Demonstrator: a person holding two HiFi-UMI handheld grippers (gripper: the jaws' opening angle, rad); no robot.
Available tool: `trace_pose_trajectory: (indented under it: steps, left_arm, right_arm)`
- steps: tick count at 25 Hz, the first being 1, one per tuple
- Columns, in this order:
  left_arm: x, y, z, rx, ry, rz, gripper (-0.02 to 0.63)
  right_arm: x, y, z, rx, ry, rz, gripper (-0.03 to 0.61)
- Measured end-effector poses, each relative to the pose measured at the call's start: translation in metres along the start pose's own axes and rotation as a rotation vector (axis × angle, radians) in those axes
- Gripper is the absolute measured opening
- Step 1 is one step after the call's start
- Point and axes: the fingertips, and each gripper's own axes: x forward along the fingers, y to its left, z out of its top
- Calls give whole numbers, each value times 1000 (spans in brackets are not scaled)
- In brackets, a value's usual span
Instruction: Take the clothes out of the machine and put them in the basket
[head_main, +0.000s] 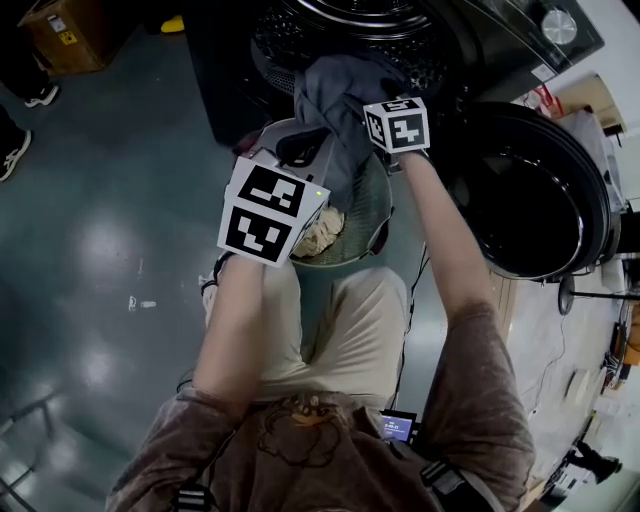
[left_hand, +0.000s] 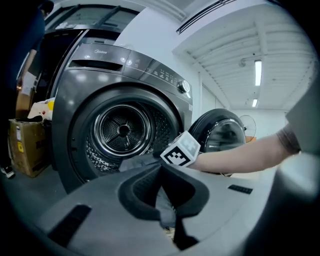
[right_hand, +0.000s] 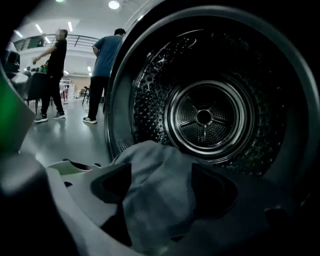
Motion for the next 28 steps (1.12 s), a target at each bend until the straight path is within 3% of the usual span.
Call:
trace_pose_trajectory:
  steps: [2,6,13,17,23,28]
  left_arm:
    - [1,2,0,-3,1,-4,6]
    - [4,7,-1,-10,1,-10,6]
    - [4,18,-2,-24,2,-8,6]
    - [6,19,-2,-22,6,-13,6]
    - [4,19,-2,-22,4,-18,6]
    - [0,15,-3,-19,8,-20,6]
  right_arm:
    - [14,-13,5,-16,24,-24,384]
    - [40,-27,-3,13,125,-29,481]
    - [63,-26,-15,39,190,-10,482]
    - [66,-19,-20,42,204,22,382]
    - [55,-2,-18,-5,194,44,148]
    - [30,24,-20,-6,172,123,99]
